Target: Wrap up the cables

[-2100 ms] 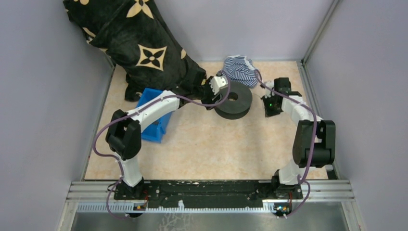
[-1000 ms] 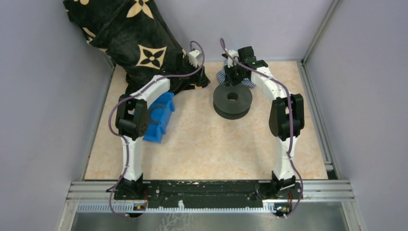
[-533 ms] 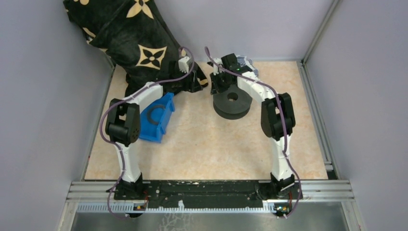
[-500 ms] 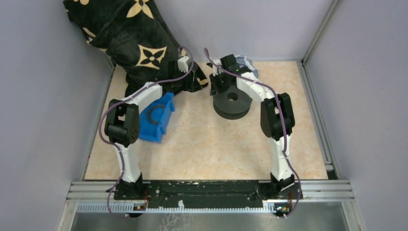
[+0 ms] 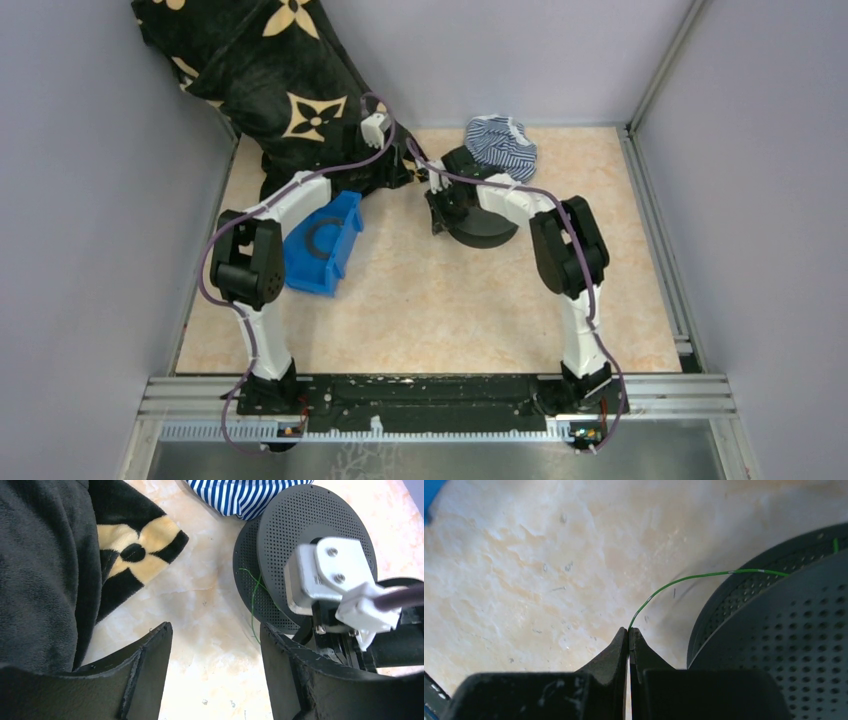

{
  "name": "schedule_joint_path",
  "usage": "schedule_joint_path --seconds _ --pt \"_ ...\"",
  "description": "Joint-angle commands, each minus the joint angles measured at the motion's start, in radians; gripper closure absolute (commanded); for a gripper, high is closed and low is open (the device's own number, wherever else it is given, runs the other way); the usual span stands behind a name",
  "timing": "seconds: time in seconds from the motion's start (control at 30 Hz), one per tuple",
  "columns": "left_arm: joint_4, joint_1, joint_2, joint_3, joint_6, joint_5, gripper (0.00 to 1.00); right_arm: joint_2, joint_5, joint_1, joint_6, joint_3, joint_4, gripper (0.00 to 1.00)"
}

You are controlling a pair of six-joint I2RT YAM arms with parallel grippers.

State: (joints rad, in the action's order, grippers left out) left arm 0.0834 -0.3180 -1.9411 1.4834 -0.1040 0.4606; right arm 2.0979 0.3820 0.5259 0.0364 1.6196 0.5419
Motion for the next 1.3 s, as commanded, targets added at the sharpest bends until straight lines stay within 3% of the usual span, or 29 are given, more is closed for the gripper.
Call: schedule_joint_path --seconds 0.0,0.3,0.8,1.27 --pt "-0.01 0.005 0.049 -0.011 0.029 -0.013 0.29 -0.136 -0.026 0.013 0.019 -0.079 -0.075 1.0" --pt "-0.018 0.005 0.082 -0.036 0.051 -0.041 0.32 -0.291 -0.089 0.013 0.071 -0.279 -0.162 1.0" --pt "-0.017 -0.038 0.076 -0.021 0.14 0.032 0.32 -0.499 -0.236 0.005 0.122 -0.546 -0.246 1.0" --pt "-0.032 -0.127 0.03 -0.004 0.203 0.081 0.32 -0.578 -0.263 -0.129 0.093 -0.666 -0.32 1.0"
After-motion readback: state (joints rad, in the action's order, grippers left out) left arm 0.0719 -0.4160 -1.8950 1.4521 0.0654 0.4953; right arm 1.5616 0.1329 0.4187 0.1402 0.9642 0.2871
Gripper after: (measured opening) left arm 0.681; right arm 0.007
